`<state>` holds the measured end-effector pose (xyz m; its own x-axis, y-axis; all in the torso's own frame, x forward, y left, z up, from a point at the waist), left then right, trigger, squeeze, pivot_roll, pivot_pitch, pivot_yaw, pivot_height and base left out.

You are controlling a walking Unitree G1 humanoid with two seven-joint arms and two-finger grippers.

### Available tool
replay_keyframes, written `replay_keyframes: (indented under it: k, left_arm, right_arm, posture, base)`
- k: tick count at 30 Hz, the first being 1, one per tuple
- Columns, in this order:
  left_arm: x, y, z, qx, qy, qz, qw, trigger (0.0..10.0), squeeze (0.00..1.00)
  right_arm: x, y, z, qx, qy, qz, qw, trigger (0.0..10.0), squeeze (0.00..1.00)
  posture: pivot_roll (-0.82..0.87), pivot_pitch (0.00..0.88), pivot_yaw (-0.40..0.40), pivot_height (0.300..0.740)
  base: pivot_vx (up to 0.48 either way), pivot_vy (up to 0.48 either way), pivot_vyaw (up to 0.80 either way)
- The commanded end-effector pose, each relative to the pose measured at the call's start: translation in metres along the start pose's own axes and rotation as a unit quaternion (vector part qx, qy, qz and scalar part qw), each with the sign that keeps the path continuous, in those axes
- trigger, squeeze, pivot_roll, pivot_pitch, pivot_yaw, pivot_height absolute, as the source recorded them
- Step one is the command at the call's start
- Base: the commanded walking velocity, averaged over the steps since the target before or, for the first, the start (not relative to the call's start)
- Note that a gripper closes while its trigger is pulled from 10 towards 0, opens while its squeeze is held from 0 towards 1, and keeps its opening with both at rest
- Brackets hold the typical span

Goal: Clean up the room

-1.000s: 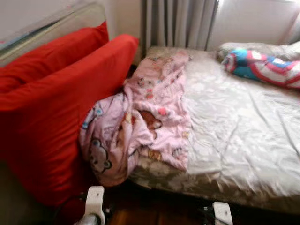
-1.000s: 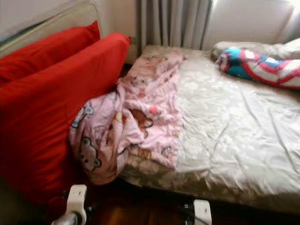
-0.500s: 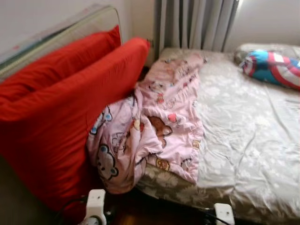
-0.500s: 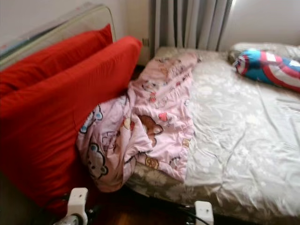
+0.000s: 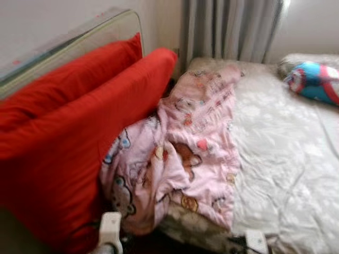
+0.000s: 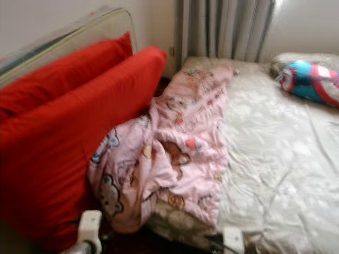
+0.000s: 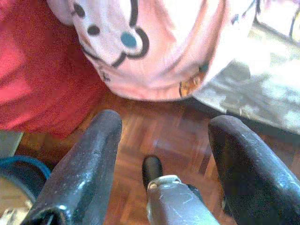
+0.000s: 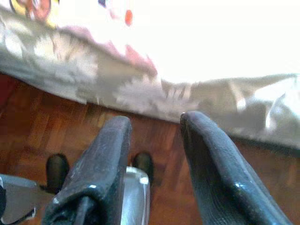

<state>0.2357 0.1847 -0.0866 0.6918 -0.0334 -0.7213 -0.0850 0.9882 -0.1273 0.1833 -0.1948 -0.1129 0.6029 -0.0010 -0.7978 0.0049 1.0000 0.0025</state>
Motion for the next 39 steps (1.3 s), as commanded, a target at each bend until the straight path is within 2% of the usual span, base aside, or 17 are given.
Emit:
replay_keyframes:
  k: [1, 19, 39]
  left_arm:
    - [-0.0028, 0.0122, -0.0043, 0.007, 0.009, 0.016, 1.0, 10.0, 0.0]
    - [-0.0029, 0.0118, -0.0041, 0.009, 0.008, 0.012, 1.0, 10.0, 0.0]
    - [-0.0032, 0.0119, -0.0049, 0.006, 0.006, 0.013, 1.0, 10.0, 0.0]
  right_arm:
    - [0.0015, 0.0114, 0.001, 0.003, -0.002, 0.013, 1.0, 10.0, 0.0]
    - [0.0014, 0.0116, 0.001, -0.002, -0.002, 0.015, 1.0, 10.0, 0.0]
    - [0.0012, 0.0119, 0.001, -0.005, -0.005, 0.019, 1.0, 10.0, 0.0]
  posture:
    - [-0.02, 0.014, -0.001, 0.74]
    - [-0.02, 0.016, -0.001, 0.74]
    - [-0.03, 0.017, -0.002, 0.74]
  base:
    - [0.0, 0.0, 0.0]
    - [0.0, 0.0, 0.0]
    - [0.205, 0.0, 0.0]
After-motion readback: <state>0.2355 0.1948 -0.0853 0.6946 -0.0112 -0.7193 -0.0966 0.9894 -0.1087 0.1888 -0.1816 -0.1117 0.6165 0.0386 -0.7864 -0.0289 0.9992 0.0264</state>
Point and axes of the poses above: a point about 5 cm out from each wrist's last joint towards the gripper, its own x axis pointing out of the wrist towards the gripper, its own z axis along the axis of the wrist's last joint, y = z × x, the point moved 3 cm from there along x, pointing out of the wrist towards the gripper, and after that the axes turned 7 degrees about -x, right-handed, at the moved point
